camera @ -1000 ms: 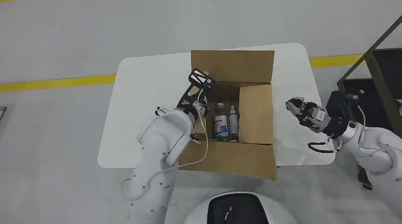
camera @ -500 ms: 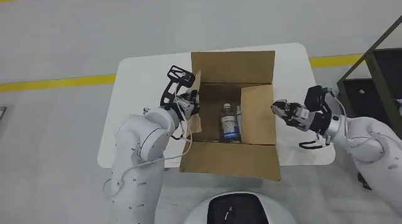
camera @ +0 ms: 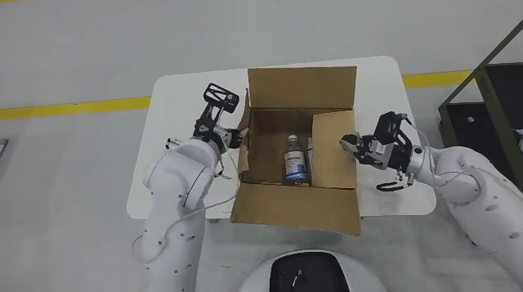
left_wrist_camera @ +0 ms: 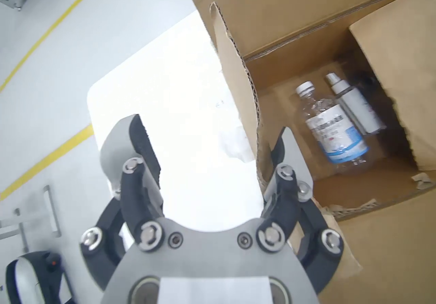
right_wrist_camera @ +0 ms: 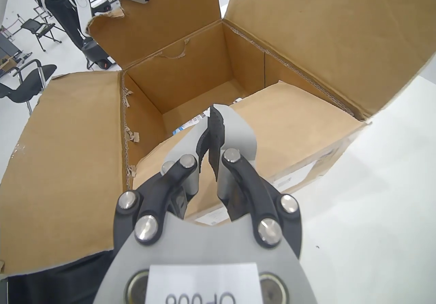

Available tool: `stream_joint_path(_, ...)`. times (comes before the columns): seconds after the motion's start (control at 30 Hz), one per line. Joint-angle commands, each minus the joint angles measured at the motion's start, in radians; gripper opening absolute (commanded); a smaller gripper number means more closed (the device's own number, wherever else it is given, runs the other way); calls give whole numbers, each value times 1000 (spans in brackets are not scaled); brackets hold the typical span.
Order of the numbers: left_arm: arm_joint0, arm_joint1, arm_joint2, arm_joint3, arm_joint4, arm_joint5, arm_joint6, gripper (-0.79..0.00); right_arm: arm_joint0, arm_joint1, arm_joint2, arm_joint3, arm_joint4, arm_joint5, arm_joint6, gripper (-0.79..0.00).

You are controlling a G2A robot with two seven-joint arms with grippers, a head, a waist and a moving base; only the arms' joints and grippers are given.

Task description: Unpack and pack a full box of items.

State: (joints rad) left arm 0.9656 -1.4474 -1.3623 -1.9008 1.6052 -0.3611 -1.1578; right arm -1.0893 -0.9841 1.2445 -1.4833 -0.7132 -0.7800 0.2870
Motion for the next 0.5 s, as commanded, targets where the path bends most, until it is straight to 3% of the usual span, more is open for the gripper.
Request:
stream_joint_path(0.0, 3, 5, 3, 1, 87, -1, 6, 0, 0, 0, -1, 0, -4, -3, -2, -785)
stream_joint_path(0.23, 15, 18, -10, 61, 225, 0, 31, 0, -1, -2, -4, 3, -12, -6, -5, -785)
stream_joint_path(0.47, 36, 23, -30, 93, 231, 0, 48, 0, -7, -3, -1, 2, -16, -5, -18, -785)
